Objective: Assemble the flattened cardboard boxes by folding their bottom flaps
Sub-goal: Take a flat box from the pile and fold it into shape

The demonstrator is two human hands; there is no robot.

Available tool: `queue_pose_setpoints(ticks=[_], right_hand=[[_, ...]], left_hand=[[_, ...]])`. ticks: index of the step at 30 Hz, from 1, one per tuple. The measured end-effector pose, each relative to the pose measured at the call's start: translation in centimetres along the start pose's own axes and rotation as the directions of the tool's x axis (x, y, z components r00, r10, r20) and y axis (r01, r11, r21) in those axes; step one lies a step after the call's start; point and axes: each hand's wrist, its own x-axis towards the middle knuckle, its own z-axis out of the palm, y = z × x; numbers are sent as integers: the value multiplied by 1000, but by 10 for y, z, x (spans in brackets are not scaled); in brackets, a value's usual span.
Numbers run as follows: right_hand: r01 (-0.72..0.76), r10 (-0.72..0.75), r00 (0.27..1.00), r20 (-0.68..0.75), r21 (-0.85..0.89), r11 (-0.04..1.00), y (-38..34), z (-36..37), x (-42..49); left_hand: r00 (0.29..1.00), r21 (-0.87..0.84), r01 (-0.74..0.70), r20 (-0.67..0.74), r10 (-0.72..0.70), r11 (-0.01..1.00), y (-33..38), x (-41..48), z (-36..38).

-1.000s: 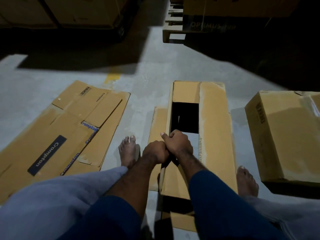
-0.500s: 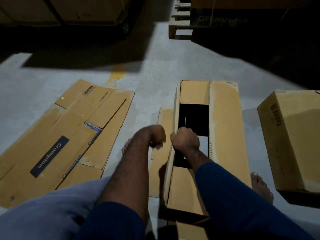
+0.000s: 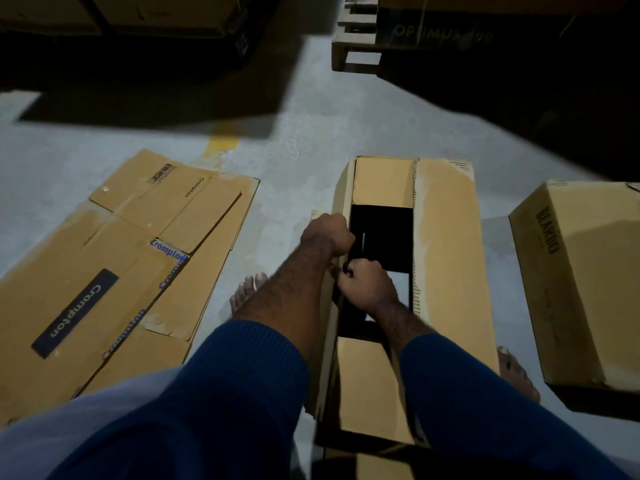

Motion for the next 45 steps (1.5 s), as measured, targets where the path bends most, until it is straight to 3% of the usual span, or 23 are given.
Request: queue_pose_setpoints(ticks=[2, 6, 11, 15, 18, 22, 29, 33, 40, 45], right_hand=[[8, -8, 1000, -1, 148, 989, 6, -9, 6], [-43, 111, 974, -198, 320, 946, 6, -31, 31], [-8, 25, 973, -228, 75, 997, -6, -51, 59], [-38, 32, 994, -109, -52, 998, -12, -51, 53], [-29, 29, 999, -15, -37, 999, -9, -45, 42], [-15, 15, 1000, 3, 19, 1000, -10, -41, 32], [-38, 44, 991, 126, -44, 998, -6, -27, 28], [-48, 59, 979, 195, -58, 997, 0, -17, 27], [-110, 132, 976, 171, -132, 985, 6, -11, 24], [-158, 192, 967, 168, -193, 968, 1, -15, 20]], left_hand=[[1000, -26, -17, 16, 17, 1000, -1, 2, 1], [1000, -76, -18, 11, 18, 997, -4, 4, 3], [992, -116, 77, -92, -88, 990, -11, -1, 14], [970, -128, 160, -164, -180, 979, -3, -1, 18], [966, 13, 116, -234, -110, 993, 7, 1, 13], [966, 149, 45, -258, -5, 988, 7, 10, 4], [971, 184, 49, -238, -3, 982, 17, 40, -7], [987, 155, 27, -160, -2, 988, 21, 53, -13], [999, -45, 35, -33, -37, 998, 20, 60, -14], [994, -91, 72, -77, -79, 993, 18, 62, -13]])
